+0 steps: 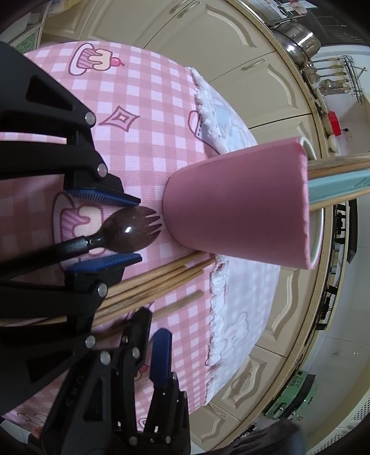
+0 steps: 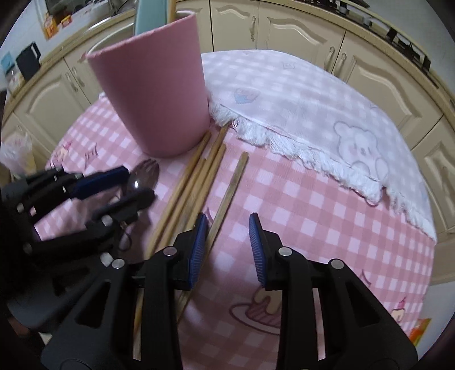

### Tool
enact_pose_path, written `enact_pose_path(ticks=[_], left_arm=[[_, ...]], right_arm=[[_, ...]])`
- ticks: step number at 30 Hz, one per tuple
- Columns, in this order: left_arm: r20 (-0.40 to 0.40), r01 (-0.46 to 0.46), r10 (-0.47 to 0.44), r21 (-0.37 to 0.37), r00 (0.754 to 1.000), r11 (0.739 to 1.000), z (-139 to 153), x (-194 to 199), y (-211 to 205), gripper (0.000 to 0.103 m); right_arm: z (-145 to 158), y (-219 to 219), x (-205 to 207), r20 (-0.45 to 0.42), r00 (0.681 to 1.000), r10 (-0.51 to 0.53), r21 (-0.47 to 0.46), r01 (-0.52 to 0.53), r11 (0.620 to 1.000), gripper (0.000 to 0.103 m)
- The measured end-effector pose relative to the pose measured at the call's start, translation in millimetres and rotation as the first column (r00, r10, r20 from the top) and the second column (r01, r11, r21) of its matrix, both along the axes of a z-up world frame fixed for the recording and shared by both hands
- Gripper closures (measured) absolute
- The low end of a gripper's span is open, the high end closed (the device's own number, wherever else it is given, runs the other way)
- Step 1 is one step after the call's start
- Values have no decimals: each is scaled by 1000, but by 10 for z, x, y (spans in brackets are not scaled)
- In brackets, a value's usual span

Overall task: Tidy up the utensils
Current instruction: 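Grasp a chopstick with the right tool while the left lifts the spoon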

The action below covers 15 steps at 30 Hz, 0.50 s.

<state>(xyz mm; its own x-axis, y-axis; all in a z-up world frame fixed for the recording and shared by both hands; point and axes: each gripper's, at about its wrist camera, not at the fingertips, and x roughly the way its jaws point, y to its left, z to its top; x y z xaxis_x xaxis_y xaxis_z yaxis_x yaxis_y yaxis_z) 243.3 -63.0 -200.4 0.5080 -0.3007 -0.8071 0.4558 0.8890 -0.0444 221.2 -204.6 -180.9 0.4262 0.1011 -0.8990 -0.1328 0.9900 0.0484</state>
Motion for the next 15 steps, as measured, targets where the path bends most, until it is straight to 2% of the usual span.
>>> enact_pose_path(ticks=[5,7,9,11,15], left_arm=[[1,-1,1,18,1000,1000,-5,42,-52,70],[0,2,-2,27,1000,1000,-5,49,-80,71],[-6,15,-15,23,1000,1000,4,30,-80,72],[-9,21,-21,13,1000,1000,9,-10,-51,72],[-6,15,-15,-68,1000,998,67,-103,71,72]], right_arm=[[0,22,140,0,1000,-24,9,24,1000,81],[2,33,137,7,1000,-6,24,6,1000,91],[9,38,83,17,1000,2,38,-2,999,92],[11,-41,42,24,1000,5,104,-8,995,96],[63,-204,-110,74,997,2,208,-17,978,97]])
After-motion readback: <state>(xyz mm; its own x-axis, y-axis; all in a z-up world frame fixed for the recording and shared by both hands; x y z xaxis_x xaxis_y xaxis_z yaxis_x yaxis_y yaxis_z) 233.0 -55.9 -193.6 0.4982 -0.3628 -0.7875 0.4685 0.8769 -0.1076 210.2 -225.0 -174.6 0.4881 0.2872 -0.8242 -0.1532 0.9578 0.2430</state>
